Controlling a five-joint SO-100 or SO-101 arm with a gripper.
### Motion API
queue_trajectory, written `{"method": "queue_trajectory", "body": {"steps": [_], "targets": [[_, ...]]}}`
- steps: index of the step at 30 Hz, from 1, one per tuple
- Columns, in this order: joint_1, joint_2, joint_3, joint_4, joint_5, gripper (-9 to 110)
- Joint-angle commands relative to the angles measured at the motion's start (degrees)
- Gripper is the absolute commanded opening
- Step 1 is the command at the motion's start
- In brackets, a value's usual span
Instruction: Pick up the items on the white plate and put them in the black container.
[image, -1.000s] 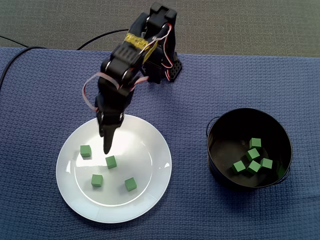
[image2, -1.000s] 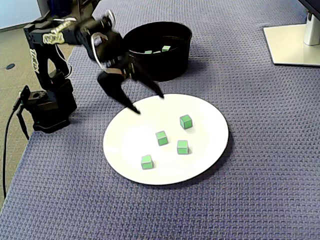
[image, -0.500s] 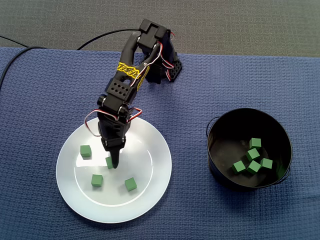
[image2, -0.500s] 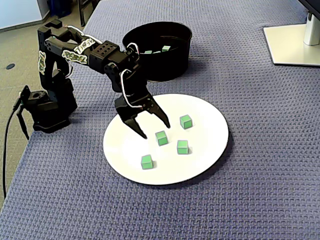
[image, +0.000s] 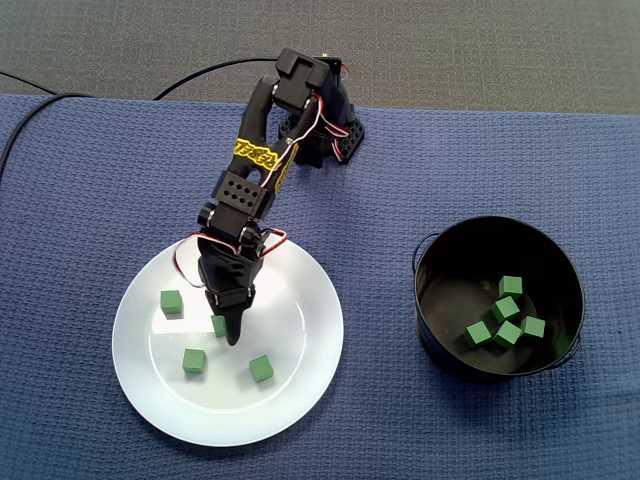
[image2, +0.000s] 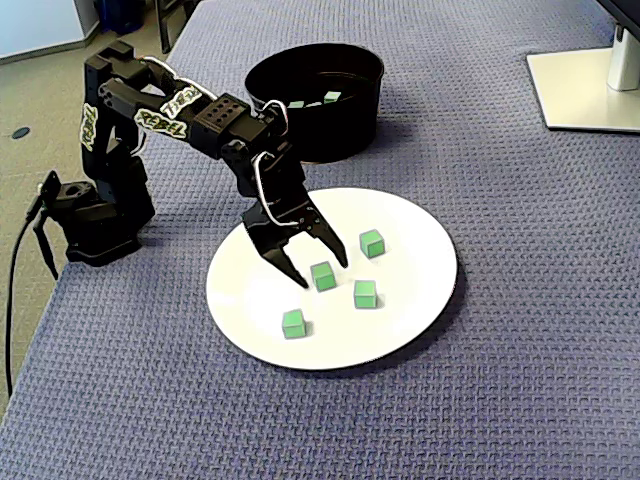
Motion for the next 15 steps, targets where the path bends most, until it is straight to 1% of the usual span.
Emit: {"method": "queue_trajectory", "body": {"steps": [1,6,12,15], "targets": [[-0.6,0.3,-3.0,-1.1,-0.5,13],[-0.3,0.1,-2.8,-1.5,-1.0,0],[0.9,1.2,-2.8,-1.8,-0.9,0],[1.8,5.5,-4.0,1.2,0.3,0]]}}
